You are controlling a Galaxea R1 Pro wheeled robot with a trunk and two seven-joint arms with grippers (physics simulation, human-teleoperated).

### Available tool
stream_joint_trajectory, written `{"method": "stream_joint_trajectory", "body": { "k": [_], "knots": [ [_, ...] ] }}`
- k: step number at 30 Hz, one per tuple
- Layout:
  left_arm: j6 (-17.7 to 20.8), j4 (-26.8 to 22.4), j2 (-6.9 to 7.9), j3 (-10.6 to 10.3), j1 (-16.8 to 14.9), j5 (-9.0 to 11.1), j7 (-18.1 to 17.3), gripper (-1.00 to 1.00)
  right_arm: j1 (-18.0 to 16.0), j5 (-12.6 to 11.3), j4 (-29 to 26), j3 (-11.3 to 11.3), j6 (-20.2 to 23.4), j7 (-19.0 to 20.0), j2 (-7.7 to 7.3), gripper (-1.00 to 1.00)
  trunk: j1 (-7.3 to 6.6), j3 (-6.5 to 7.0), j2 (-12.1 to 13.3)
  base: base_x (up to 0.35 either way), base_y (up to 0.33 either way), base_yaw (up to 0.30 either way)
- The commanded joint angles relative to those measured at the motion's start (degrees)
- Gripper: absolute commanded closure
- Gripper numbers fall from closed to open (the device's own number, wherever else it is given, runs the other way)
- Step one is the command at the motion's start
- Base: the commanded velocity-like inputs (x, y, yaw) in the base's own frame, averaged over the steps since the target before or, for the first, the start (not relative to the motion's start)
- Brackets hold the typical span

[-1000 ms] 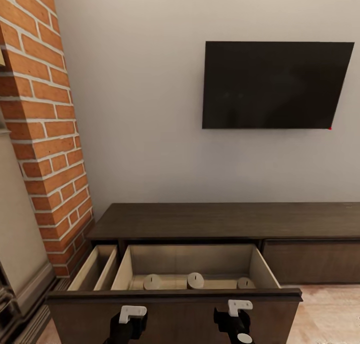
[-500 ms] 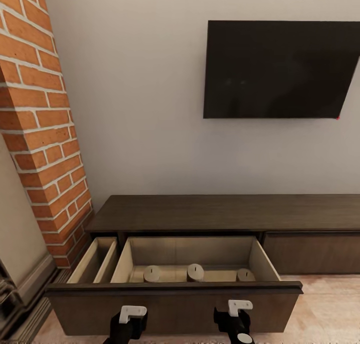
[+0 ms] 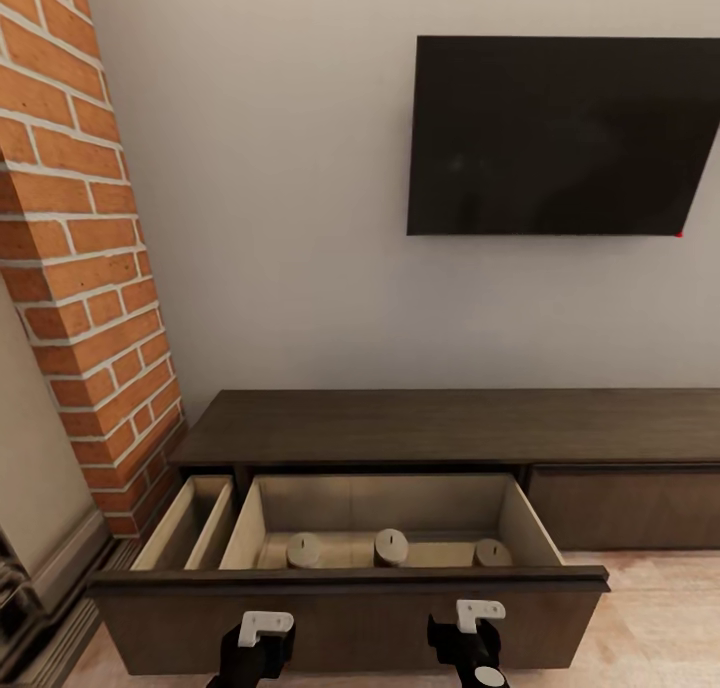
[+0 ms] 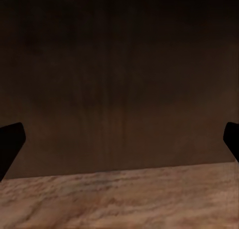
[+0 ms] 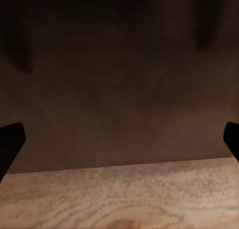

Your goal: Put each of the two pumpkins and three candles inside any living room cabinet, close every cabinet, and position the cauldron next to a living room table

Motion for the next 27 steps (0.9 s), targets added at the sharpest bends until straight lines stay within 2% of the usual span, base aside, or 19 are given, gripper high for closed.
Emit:
{"method": "stream_joint_trajectory", "body": {
  "k": [1,27],
  "knots": [
    [-0.25,0.04,0.05,-0.48,-0.05,0.38,0.49,-1.0,-0.06,-0.61,0.01,0.49,-0.32,-0.27,-0.02,-1.0,0.0,-0.06,-0.02,0.069,0.0,0.0],
    [-0.24,0.11,0.05,-0.55,-0.05,0.35,0.49,-1.0,-0.06,-0.61,0.02,0.49,-0.32,-0.27,-0.02,-1.0,0.0,-0.06,-0.02,0.057,0.0,0.0]
  ]
}}
